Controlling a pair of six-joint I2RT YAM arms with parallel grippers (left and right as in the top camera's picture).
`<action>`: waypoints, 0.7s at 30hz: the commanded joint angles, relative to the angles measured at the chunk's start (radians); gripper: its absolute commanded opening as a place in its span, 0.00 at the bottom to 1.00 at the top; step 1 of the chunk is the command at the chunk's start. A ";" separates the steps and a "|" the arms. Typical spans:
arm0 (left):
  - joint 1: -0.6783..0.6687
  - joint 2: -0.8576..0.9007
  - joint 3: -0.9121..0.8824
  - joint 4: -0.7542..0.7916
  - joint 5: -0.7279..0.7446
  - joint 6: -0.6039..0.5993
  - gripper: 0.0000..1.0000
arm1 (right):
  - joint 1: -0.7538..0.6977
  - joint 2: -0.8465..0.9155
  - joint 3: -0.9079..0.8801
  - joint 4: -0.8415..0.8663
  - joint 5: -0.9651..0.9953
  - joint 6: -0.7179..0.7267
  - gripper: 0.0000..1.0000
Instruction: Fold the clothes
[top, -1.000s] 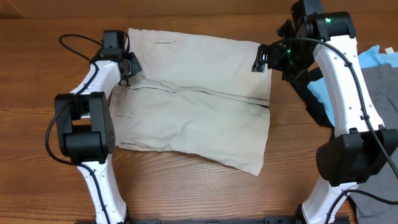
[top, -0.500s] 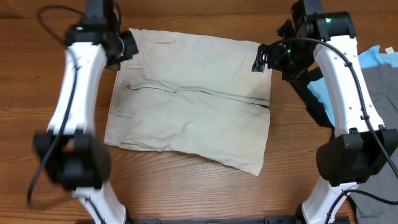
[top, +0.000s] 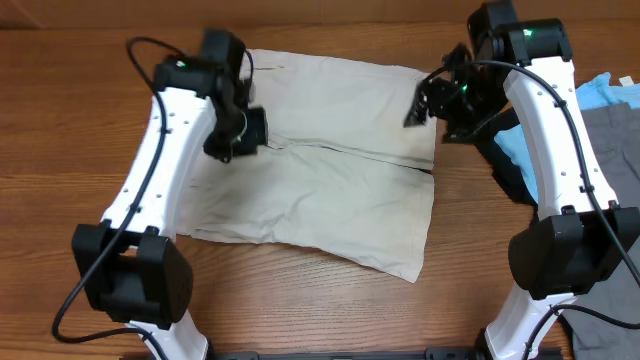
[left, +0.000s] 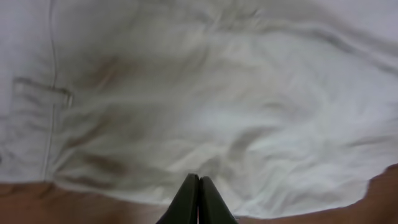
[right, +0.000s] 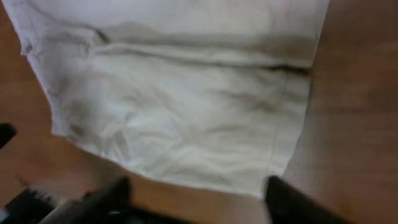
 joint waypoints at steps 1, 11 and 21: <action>-0.001 -0.013 -0.082 -0.003 -0.099 0.023 0.05 | 0.019 -0.018 -0.019 -0.046 -0.055 0.003 0.04; 0.001 -0.012 -0.395 0.230 -0.089 0.024 0.06 | 0.082 -0.018 -0.361 0.188 0.058 0.050 0.04; 0.001 -0.012 -0.512 0.349 -0.137 0.023 0.07 | 0.082 -0.018 -0.650 0.592 0.137 0.058 0.04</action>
